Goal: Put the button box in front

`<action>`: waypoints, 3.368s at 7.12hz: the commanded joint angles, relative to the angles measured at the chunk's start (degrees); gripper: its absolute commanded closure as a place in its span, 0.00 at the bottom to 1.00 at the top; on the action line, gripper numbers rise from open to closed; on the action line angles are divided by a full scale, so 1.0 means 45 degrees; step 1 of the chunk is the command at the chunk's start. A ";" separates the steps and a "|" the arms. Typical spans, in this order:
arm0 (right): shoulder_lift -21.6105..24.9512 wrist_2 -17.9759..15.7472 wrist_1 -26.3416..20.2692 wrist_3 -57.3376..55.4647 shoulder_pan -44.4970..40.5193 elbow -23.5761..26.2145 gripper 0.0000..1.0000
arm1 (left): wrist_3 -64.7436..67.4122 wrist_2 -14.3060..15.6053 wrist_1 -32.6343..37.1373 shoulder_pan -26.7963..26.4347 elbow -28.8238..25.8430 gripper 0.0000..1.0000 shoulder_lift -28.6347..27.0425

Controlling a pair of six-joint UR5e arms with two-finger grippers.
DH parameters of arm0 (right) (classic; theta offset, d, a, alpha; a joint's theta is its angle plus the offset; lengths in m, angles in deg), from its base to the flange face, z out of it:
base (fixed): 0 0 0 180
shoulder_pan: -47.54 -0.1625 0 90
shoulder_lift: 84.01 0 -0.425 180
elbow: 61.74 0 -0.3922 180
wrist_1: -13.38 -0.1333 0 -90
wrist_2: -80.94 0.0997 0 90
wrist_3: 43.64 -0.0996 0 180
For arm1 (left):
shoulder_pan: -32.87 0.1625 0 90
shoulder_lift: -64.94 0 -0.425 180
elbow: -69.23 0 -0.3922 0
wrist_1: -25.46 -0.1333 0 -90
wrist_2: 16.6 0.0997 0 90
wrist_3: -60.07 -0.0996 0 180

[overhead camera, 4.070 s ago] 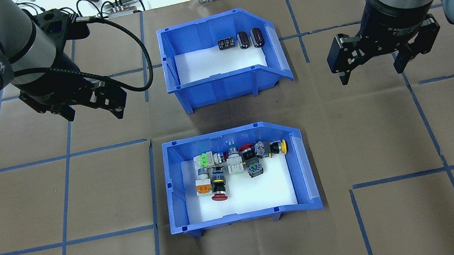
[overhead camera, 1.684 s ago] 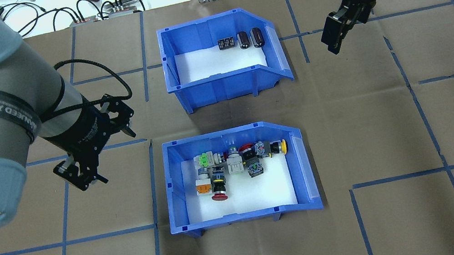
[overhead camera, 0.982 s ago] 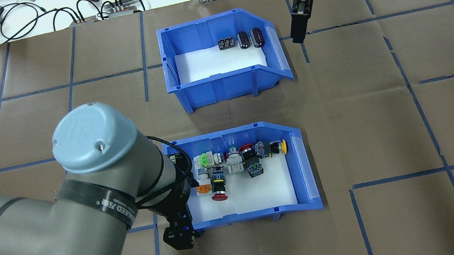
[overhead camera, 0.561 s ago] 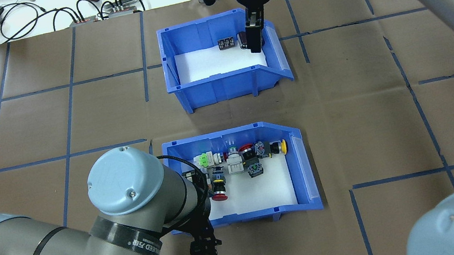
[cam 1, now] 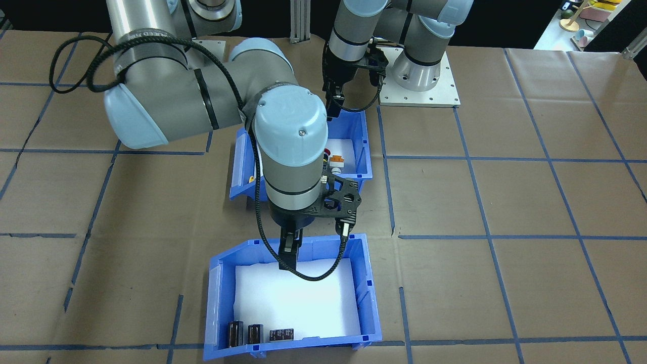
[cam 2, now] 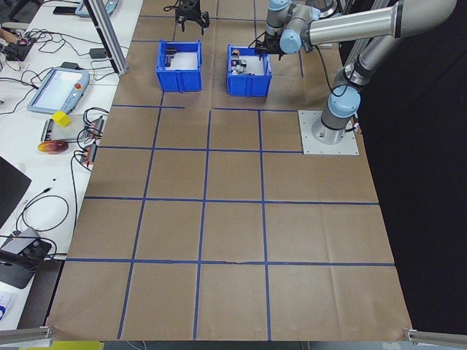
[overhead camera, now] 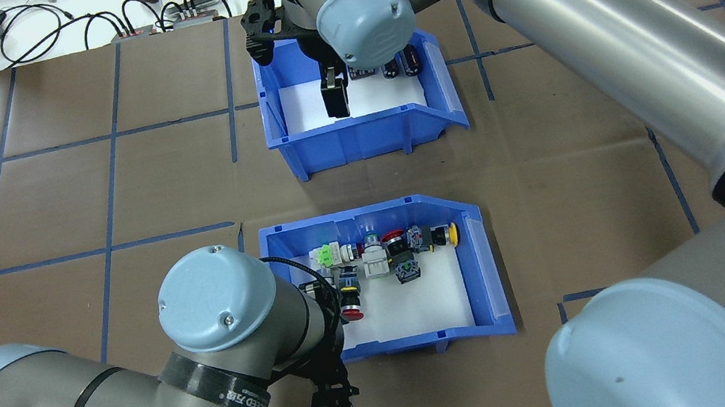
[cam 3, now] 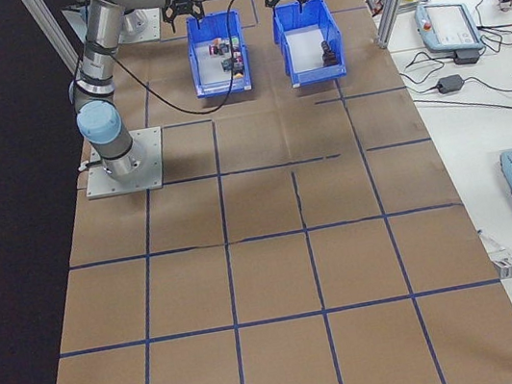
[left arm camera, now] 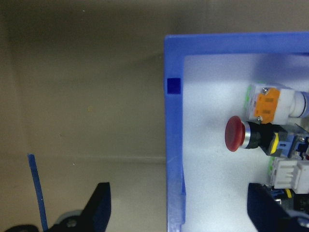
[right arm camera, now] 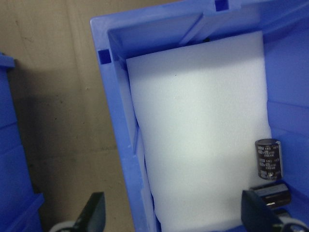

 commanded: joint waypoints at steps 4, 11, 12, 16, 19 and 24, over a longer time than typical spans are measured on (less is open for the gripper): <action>-0.0717 0.0066 0.0797 -0.0004 -0.0077 0.0409 0.00 | 0.1062 -0.0044 -0.1262 -0.0541 0.0331 0.31 -0.1210; -0.0795 -0.0090 0.0718 0.0016 -0.0331 0.1070 0.00 | 0.0657 0.1359 -0.3100 -0.0444 0.0801 1.00 -0.0646; -0.0698 -0.0129 0.0719 -0.0042 -0.0312 0.1074 0.02 | 0.0420 0.1362 -0.2731 -0.0289 0.0782 1.00 -0.0238; -0.0658 -0.1066 0.0719 0.0055 -0.0331 0.0918 0.93 | -0.1100 0.1381 -0.0623 0.0863 0.0391 1.00 0.1071; -0.0367 -0.1144 0.0021 0.0597 0.0135 -0.0230 0.95 | -0.2274 0.1401 0.0473 0.1645 0.0391 1.00 0.1796; 0.1486 -0.1653 -0.1449 0.6509 0.4114 0.0406 0.95 | -0.4600 0.1714 0.1201 0.4961 0.0178 1.00 0.2466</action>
